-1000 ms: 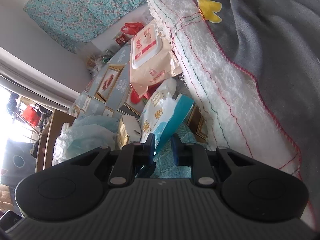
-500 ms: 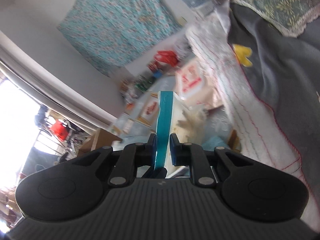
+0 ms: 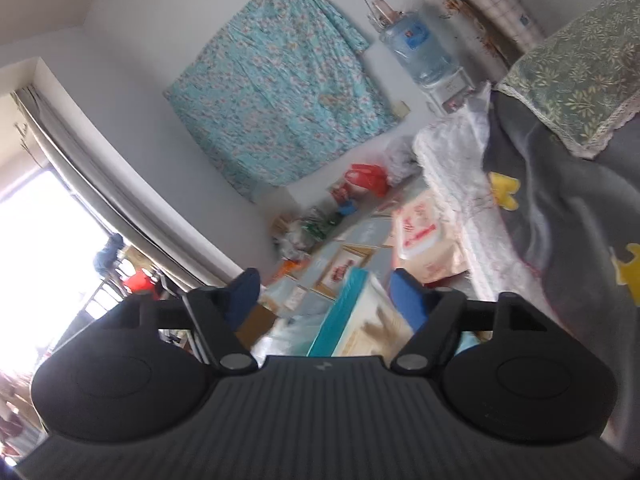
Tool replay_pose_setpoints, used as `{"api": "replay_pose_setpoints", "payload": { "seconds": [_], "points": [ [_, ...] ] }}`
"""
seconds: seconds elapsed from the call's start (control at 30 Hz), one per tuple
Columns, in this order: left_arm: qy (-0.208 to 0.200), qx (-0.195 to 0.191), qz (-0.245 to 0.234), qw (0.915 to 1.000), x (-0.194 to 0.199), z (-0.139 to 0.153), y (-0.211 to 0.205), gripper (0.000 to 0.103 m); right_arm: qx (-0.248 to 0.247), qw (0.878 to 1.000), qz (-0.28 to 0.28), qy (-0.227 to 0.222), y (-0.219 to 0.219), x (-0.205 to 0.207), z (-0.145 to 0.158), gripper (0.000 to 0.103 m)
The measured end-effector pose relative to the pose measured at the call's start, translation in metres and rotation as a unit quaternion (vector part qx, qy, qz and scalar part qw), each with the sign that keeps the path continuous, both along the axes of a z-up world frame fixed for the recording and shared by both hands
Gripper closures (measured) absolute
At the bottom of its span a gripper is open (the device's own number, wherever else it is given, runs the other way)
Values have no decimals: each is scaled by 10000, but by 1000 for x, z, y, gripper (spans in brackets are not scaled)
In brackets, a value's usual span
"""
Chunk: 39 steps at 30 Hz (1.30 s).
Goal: Organize soft objects
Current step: 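Lift the swab pack with the right gripper and carry it toward the box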
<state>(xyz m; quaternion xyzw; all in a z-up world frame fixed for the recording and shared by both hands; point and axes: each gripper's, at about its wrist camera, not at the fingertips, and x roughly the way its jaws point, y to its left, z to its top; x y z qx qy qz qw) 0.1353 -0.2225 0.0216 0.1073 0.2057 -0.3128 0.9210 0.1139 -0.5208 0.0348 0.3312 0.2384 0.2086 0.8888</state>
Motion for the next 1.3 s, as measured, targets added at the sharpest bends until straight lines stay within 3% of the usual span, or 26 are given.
{"api": "replay_pose_setpoints", "payload": {
  "seconds": [0.17,0.37,0.6,0.7,0.8,1.0,1.3],
  "points": [
    [926,-161,265,9952,47,-27,15,101,-28,9975,180,685,6,31,-39,28],
    [783,-127,757,9940,66,-21,34,101,4,9924,321,1185,25,84,-81,28],
    [838,-127,1133,9899,85,-25,45,101,69,9916,465,1205,46,122,-107,27],
    [1051,-210,1225,9867,95,-25,52,101,-443,9936,561,872,52,111,-100,26],
    [1272,-334,1299,9828,104,-26,58,101,-1305,9871,772,522,65,92,-89,18],
    [1681,-708,1387,9734,113,-24,67,101,-2798,9535,1112,140,118,59,-90,15],
    [1945,-1066,1300,9664,113,-16,61,101,-4148,9061,815,-170,171,49,-99,17]
  ]
}}
